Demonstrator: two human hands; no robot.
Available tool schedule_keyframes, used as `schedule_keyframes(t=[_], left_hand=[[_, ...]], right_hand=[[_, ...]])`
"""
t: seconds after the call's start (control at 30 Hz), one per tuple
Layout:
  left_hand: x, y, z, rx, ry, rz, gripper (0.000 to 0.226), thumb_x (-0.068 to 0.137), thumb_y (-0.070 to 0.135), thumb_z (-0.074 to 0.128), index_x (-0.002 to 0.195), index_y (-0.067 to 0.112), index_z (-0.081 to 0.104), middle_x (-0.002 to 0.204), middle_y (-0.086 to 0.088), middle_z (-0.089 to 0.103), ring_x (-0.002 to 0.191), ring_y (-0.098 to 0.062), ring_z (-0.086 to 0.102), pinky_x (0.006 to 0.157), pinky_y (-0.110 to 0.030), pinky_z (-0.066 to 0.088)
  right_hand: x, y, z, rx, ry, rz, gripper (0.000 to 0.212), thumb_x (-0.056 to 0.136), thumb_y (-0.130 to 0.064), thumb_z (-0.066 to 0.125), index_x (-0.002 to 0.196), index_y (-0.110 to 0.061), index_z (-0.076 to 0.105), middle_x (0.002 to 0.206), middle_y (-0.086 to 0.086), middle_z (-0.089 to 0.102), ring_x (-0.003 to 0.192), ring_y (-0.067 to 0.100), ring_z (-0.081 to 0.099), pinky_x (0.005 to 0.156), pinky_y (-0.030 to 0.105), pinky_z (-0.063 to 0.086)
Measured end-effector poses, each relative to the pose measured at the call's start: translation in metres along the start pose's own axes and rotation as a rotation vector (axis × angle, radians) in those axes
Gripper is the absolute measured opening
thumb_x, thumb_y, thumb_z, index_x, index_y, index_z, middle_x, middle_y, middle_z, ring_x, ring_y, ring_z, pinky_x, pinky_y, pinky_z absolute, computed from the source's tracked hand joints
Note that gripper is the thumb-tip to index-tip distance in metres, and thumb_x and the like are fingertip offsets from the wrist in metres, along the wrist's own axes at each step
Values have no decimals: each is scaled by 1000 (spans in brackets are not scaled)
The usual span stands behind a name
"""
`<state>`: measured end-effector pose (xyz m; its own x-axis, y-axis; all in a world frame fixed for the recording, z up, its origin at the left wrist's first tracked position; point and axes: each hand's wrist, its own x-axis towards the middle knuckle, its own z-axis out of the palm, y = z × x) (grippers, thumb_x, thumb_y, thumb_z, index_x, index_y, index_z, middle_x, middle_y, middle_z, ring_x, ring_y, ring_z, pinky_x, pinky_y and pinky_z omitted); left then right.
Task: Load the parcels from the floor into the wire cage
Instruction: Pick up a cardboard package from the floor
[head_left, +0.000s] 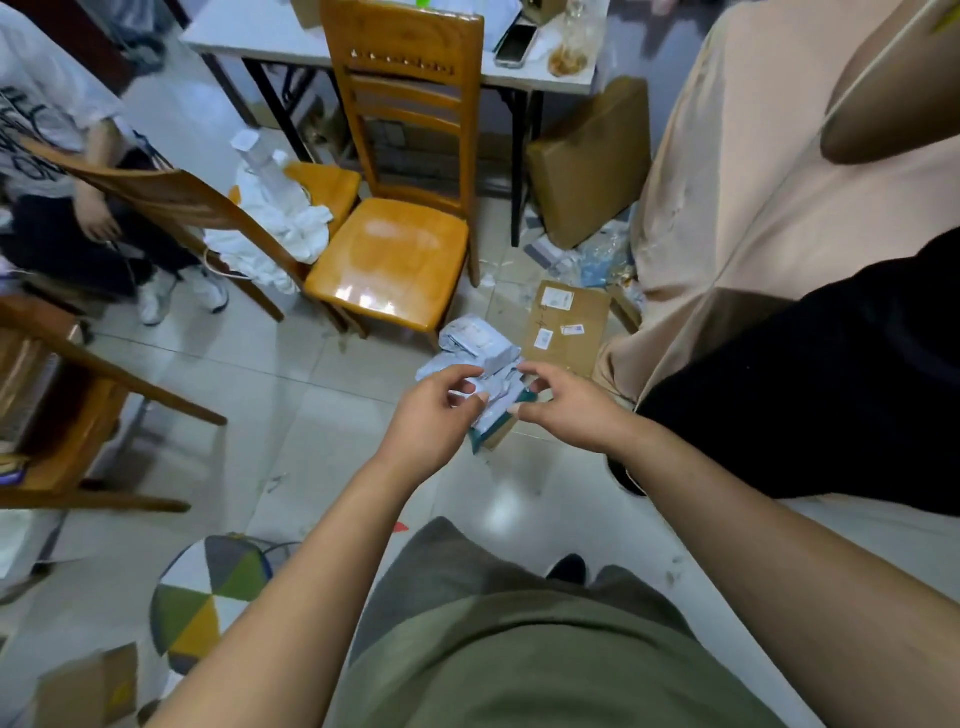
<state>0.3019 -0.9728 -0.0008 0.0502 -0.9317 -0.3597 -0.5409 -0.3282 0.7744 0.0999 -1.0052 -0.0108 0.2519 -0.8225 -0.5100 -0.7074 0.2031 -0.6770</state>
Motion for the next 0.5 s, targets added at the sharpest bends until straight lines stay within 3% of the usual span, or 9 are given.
schedule_keyframes(t=[0.07,0.17,0.33,0.4,0.5], left_hand=[[19,2,-6,-8,6,-20,29,98,31,66,127,31,68,109,8,68,95,1,63,76,-19,50],[54,3,-15,-40,10,-37,31,97,31,66,128,31,68,110,8,69,96,-1,65,83,-25,54],[144,-4,-35,-36,-62,-34,30,97,30,67,127,29,68,108,10,68,94,4,63,78,-29,55],[189,-10,-45,-26,-111,-7,31,98,28,66,129,27,67,109,7,68,95,1,63,82,-27,56],[260,-24,-61,-7,-196,6,33,97,27,68,130,26,66,112,1,69,99,-7,65,81,-24,52]], right_hand=[[21,-3,-8,-1,-17,-2,63,92,-43,70,149,-34,45,135,-3,57,119,18,58,100,31,44],[58,-8,-18,-15,-20,20,63,92,-45,70,149,-34,45,133,-4,58,116,17,58,94,29,42],[137,-18,-27,42,-2,85,66,91,-42,71,150,-30,44,136,1,59,121,20,57,92,29,42],[173,-24,-30,69,18,126,73,92,-39,71,155,-29,37,137,3,58,123,21,57,91,28,41],[224,-36,-32,154,100,192,94,92,-30,69,163,-36,9,125,2,60,113,22,63,89,30,47]])
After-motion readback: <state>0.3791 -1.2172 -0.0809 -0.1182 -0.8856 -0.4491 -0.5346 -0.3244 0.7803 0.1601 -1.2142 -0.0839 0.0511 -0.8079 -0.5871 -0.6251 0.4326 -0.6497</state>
